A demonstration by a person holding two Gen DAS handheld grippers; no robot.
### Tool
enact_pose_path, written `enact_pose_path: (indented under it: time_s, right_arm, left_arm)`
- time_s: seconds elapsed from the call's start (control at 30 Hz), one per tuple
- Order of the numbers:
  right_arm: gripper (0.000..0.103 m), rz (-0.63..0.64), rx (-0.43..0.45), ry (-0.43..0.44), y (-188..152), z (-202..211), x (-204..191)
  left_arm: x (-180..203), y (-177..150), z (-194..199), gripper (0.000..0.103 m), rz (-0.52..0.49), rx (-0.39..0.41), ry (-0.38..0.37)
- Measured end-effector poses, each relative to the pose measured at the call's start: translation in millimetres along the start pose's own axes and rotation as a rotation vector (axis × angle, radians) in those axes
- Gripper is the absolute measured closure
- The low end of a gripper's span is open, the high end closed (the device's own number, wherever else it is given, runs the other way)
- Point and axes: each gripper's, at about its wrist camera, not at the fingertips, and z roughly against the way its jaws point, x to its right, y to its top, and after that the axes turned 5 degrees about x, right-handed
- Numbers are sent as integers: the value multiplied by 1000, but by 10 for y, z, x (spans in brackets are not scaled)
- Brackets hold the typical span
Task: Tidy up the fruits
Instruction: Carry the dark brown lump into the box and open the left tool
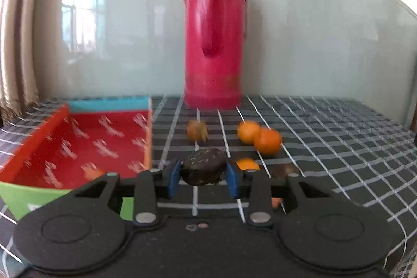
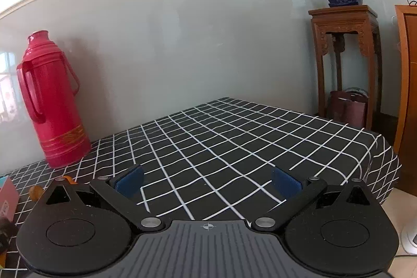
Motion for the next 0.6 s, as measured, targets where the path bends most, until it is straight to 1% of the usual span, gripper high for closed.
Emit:
enact_pose_path:
  time_s: [0.1,0.2,0.37,0.47,0.5,0.6]
  right_arm:
    - [0,8,-5,16,-13,0,-65]
    - [0,13,-14,42,-29,-2,-142]
    - [0,35,-33,96,-68,-8,-317]
    - [0,51,-49,135,-100,-18,-440]
    - [0,57,-54,148,-111,-19,-482]
    - [0,74,-64,186,-148,-13,-609]
  left_arm:
    - [-145,71,65,76,34,36,51]
    - [-341,147,83,76,75,39,117]
    - [-756,192,42,76,171,-40,226]
    - [-977,178,20,76,215,-95,270]
    - [-1040,172,23,75,224,-115,277]
    - [-1150,188,59,73,206,-138,303]
